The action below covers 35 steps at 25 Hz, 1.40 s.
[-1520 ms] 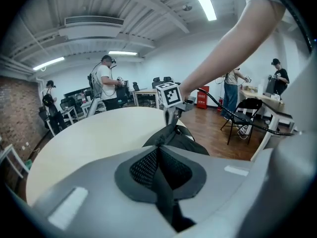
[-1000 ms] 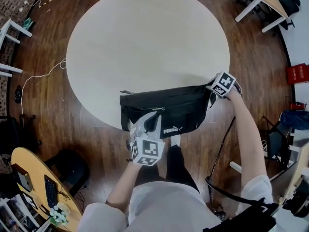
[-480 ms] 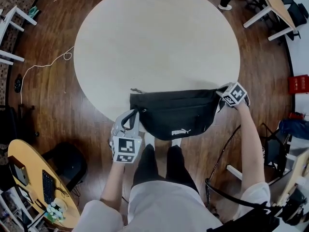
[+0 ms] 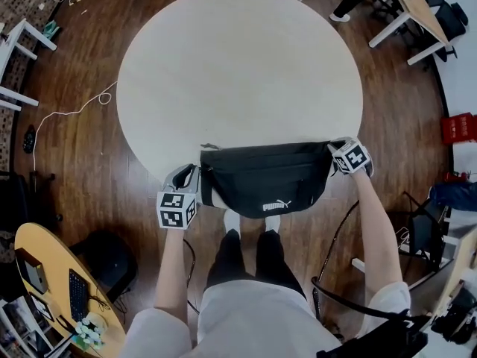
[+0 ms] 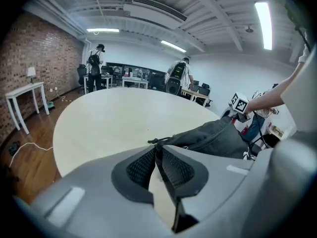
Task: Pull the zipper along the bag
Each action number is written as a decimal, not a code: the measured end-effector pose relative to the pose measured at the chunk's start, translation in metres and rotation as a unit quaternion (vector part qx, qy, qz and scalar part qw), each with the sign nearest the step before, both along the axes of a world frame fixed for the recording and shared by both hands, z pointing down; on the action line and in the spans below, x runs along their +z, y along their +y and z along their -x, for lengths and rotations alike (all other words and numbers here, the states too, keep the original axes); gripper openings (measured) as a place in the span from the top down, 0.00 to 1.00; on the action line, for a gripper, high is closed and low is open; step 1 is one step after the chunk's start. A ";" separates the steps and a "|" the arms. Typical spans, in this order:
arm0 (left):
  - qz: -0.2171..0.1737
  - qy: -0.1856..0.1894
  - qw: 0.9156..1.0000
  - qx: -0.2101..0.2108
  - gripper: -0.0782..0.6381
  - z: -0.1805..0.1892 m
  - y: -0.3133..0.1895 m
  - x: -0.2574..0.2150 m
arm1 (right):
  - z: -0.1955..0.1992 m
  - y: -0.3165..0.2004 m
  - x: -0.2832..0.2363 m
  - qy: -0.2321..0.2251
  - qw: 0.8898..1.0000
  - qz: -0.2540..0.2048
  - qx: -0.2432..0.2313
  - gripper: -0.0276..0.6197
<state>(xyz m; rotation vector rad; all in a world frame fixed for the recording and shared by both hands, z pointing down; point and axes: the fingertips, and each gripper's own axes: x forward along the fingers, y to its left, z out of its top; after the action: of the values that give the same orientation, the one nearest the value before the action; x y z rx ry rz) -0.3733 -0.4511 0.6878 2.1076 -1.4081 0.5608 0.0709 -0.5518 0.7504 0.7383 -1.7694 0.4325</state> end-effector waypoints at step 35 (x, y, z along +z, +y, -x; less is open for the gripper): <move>-0.345 -0.049 0.937 -0.035 0.87 -0.247 0.363 -0.340 | 0.069 0.461 -0.391 -0.394 0.818 -0.414 0.066 0.97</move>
<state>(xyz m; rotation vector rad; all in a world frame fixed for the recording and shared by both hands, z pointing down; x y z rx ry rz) -0.1266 -0.0877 0.3476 2.5625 -1.9328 0.1401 0.0014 -0.0913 0.3591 1.4370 -2.7560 -0.0022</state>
